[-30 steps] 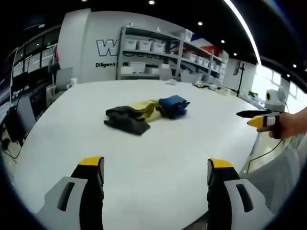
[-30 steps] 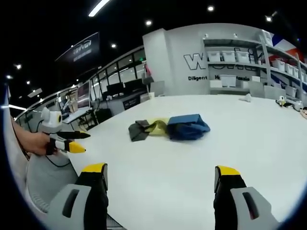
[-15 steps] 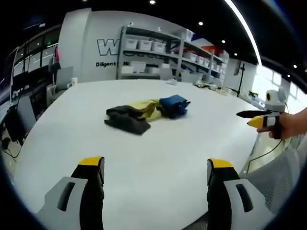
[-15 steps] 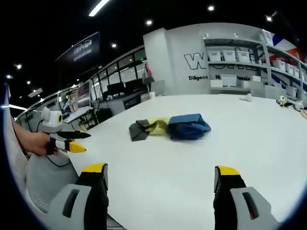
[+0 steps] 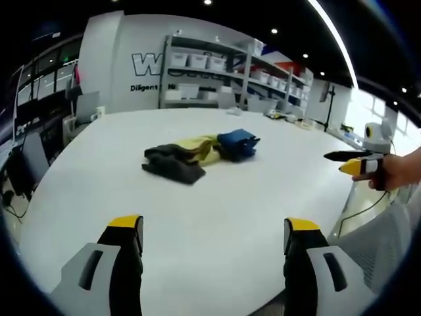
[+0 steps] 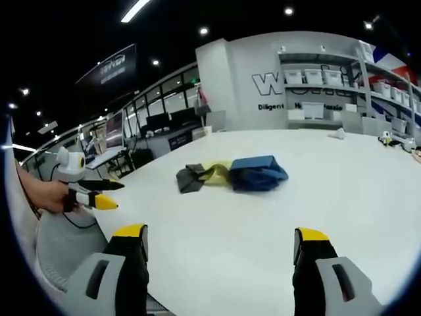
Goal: Fold the garment on the visible template until the final outline fits inside the template.
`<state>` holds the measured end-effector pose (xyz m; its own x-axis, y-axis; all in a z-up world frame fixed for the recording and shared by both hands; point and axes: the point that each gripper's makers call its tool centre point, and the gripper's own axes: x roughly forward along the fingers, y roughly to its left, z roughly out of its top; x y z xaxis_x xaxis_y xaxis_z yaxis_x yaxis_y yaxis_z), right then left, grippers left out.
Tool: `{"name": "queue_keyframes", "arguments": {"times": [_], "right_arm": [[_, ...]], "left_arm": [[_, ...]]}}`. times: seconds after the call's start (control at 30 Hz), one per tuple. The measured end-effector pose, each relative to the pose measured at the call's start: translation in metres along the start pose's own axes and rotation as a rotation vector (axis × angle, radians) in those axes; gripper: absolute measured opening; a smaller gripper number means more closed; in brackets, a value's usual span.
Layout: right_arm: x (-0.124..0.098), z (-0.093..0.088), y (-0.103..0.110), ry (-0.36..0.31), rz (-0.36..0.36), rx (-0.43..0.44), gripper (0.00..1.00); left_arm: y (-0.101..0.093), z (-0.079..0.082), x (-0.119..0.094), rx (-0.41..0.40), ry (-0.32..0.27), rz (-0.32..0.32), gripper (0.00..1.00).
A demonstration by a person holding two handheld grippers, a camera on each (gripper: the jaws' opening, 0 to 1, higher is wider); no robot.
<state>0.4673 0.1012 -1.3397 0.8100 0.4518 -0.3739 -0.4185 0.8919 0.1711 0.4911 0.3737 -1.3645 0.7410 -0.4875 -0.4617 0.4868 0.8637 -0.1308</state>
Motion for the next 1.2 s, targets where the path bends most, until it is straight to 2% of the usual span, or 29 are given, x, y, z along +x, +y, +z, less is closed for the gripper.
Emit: {"name": "queue_keyframes", "arguments": {"times": [0.37, 0.73, 1.07, 1.2], "right_arm": [[-0.001, 0.000, -0.002, 0.008, 0.007, -0.007, 0.90], [0.006, 0.006, -0.005, 0.014, 0.015, -0.003, 0.88], [0.022, 0.011, -0.010, 0.035, 0.031, 0.009, 0.82], [0.032, 0.015, -0.012, 0.046, 0.044, 0.000, 0.79]], "left_arm": [[-0.003, -0.001, 0.000, 0.012, 0.011, -0.006, 0.87], [-0.003, 0.009, 0.007, 0.030, 0.030, -0.017, 0.85], [0.003, 0.017, 0.020, 0.047, 0.069, -0.032, 0.80], [0.002, 0.021, 0.028, 0.073, 0.083, -0.056, 0.78]]}}
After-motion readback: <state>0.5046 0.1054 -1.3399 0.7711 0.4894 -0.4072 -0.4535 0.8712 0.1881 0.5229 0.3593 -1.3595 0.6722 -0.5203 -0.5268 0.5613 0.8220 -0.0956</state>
